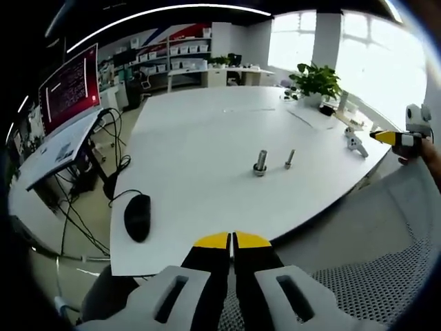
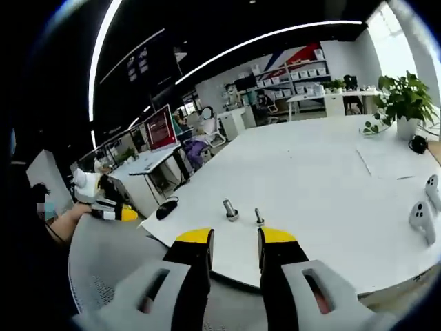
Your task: Place the washer onto the threaded stud by aligning its center hole with the stud, sliding it down to the base, and recovering from edge contact or off-axis alignment until the washer reaches the visible bottom stop.
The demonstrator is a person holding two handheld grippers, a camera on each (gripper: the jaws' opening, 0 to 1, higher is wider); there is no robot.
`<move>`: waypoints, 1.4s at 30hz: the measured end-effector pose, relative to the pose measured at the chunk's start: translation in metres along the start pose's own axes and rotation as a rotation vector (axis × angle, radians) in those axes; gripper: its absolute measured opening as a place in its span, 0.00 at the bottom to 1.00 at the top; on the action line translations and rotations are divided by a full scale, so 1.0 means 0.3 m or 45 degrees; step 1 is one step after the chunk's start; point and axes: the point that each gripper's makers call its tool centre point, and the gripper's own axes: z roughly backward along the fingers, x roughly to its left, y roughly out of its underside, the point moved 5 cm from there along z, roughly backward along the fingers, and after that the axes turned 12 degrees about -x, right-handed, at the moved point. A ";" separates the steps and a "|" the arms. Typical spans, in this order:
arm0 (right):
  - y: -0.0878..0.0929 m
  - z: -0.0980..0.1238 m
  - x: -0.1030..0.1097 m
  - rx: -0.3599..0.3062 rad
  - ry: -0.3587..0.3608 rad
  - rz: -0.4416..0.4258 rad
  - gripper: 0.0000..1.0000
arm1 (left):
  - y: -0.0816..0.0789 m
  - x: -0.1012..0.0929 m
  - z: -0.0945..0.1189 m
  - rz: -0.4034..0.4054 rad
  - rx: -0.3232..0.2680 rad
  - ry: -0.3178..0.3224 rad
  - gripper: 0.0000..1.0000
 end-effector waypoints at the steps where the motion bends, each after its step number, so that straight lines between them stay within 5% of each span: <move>1: 0.008 -0.006 0.012 -0.003 -0.001 -0.027 0.28 | -0.001 0.001 0.001 0.004 -0.006 -0.004 0.00; 6: 0.047 -0.016 0.043 0.064 -0.015 -0.025 0.29 | -0.020 0.008 0.006 0.011 -0.080 -0.028 0.00; 10: 0.045 -0.018 0.037 0.016 0.027 -0.130 0.29 | -0.018 0.004 0.007 0.023 -0.082 -0.014 0.00; 15: 0.056 -0.020 0.030 0.057 0.038 -0.047 0.26 | -0.022 0.002 0.002 0.001 -0.086 -0.006 0.00; 17: 0.081 -0.018 0.023 0.139 0.037 -0.071 0.24 | -0.061 0.007 0.003 -0.024 -0.207 -0.029 0.00; 19: 0.080 -0.023 0.026 0.134 0.020 -0.079 0.24 | -0.081 0.004 0.006 0.002 -0.282 -0.026 0.00; 23: 0.082 -0.020 0.031 0.140 0.017 -0.077 0.24 | -0.049 0.003 -0.003 -0.029 -0.164 -0.012 0.00; 42: 0.087 -0.017 0.033 0.138 0.020 -0.089 0.24 | -0.043 -0.005 -0.005 -0.035 -0.155 0.013 0.00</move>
